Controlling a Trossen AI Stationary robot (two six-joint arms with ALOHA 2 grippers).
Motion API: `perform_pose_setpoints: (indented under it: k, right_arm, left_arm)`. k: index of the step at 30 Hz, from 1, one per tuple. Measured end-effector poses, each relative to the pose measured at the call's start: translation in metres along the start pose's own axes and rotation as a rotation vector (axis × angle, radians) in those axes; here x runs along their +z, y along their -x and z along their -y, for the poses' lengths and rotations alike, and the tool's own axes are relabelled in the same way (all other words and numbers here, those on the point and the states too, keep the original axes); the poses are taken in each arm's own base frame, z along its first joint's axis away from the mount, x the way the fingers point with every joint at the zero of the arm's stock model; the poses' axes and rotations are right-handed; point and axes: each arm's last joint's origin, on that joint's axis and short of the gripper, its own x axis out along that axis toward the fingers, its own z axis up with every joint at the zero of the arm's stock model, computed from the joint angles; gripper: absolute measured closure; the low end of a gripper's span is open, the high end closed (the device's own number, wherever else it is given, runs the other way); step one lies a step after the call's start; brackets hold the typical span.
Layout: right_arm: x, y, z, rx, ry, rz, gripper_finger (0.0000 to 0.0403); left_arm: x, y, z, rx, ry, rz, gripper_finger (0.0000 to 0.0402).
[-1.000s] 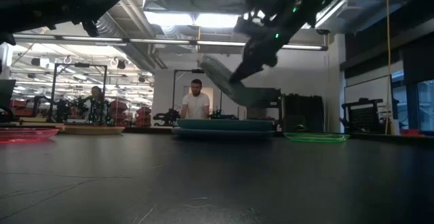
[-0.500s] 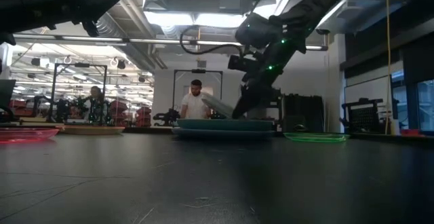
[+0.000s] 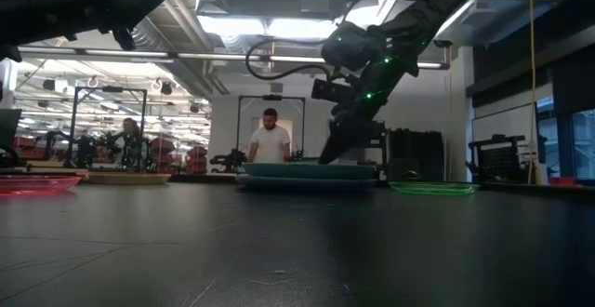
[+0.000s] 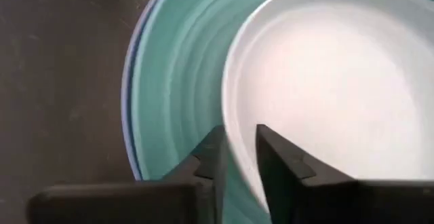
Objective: Stack plastic plates
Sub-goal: Stack the gray plate on top of the the green plate, then stack the pink plate on top of the gray plate
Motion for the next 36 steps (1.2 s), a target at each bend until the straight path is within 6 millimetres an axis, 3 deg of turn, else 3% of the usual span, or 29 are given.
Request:
perform_pose_setpoints:
  k: [5, 8, 16, 20, 25, 30, 36]
  right_arm:
    - [0.0, 0.003, -0.001, 0.012, 0.001, -0.006, 0.0286]
    - [0.004, 0.019, -0.007, 0.032, 0.015, -0.035, 0.0275]
    - [0.015, 0.105, -0.059, 0.155, 0.081, -0.094, 0.0276]
    - [0.011, 0.146, -0.085, 0.272, 0.073, -0.097, 0.0276]
    - [0.002, 0.184, -0.106, 0.372, 0.015, -0.109, 0.0276]
    - [-0.011, 0.201, -0.122, 0.418, -0.057, -0.234, 0.0276]
    - [-0.027, 0.206, -0.144, 0.456, -0.11, -0.372, 0.0276]
  left_arm:
    - [0.0, 0.0, 0.0, 0.0, 0.0, 0.0, 0.0395]
    - [0.0, 0.0, 0.0, 0.0, 0.0, 0.0, 0.0395]
    - [0.0, 0.0, 0.0, 0.0, 0.0, 0.0, 0.0395]
    - [0.0, 0.0, 0.0, 0.0, 0.0, -0.002, 0.0395]
    - [0.0, 0.0, 0.0, 0.0, 0.0, -0.002, 0.0395]
    - [0.0, 0.0, 0.0, 0.0, 0.0, -0.003, 0.0395]
    - [0.0, 0.0, 0.0, 0.0, 0.001, -0.003, 0.0395]
